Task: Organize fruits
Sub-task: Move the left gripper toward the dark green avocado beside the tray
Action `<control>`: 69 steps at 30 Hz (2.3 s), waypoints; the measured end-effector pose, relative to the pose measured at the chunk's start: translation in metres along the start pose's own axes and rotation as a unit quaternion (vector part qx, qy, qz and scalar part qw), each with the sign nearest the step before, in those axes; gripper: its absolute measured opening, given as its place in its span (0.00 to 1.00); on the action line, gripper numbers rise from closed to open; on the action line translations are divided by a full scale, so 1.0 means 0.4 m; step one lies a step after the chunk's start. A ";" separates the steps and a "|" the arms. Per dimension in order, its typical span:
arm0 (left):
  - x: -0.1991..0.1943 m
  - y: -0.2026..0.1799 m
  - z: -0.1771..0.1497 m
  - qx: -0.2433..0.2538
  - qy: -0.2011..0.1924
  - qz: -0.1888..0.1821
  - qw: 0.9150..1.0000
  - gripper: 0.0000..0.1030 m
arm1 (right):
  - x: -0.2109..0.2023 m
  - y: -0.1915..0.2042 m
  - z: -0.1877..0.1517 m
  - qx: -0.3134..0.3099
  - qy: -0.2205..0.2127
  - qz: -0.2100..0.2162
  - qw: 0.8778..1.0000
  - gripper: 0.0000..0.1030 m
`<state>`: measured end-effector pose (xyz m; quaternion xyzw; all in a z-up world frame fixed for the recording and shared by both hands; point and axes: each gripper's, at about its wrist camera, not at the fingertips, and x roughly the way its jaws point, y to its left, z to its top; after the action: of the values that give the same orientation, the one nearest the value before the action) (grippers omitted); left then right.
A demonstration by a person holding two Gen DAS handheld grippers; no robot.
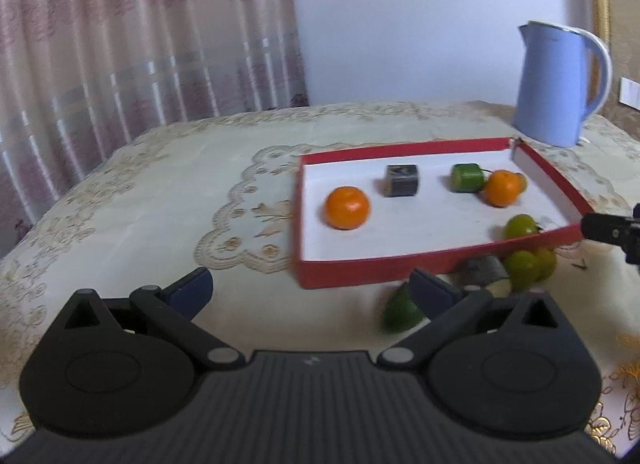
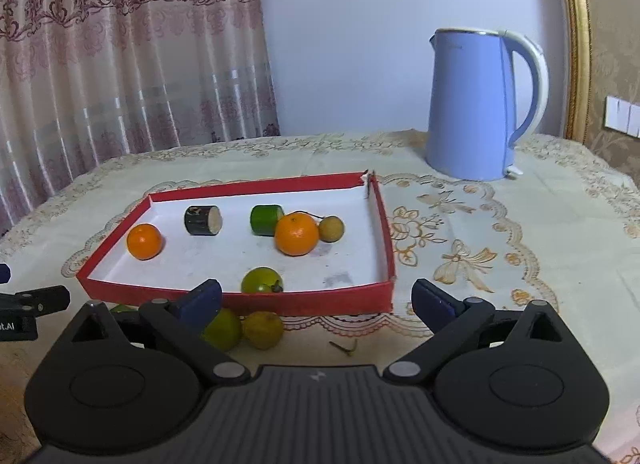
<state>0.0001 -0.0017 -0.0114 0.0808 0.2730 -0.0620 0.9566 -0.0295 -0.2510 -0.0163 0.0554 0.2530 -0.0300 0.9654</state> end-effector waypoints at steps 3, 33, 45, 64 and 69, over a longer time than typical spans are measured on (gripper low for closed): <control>0.012 -0.037 -0.009 0.020 0.005 -0.015 1.000 1.00 | -0.002 -0.004 -0.006 -0.003 0.007 0.003 1.000 0.99; 0.091 -0.089 -0.028 0.043 0.049 -0.039 0.997 1.00 | -0.011 -0.006 -0.040 -0.040 0.003 0.025 0.999 0.99; 0.116 -0.084 -0.021 0.044 0.055 -0.029 0.997 1.00 | -0.011 0.006 -0.046 -0.049 0.000 0.019 0.999 0.99; 0.127 -0.090 -0.020 0.050 0.054 -0.032 0.997 1.00 | -0.009 0.016 -0.046 -0.049 0.001 0.029 0.998 0.99; 0.132 -0.094 -0.022 0.051 0.055 -0.030 0.997 1.00 | -0.030 0.055 -0.034 -0.059 -0.018 0.056 0.996 0.99</control>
<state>0.0339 -0.0408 -0.0515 0.1244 0.3244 -0.1001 0.9324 -0.0447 -0.2273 -0.0202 0.0118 0.2331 0.0386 0.9716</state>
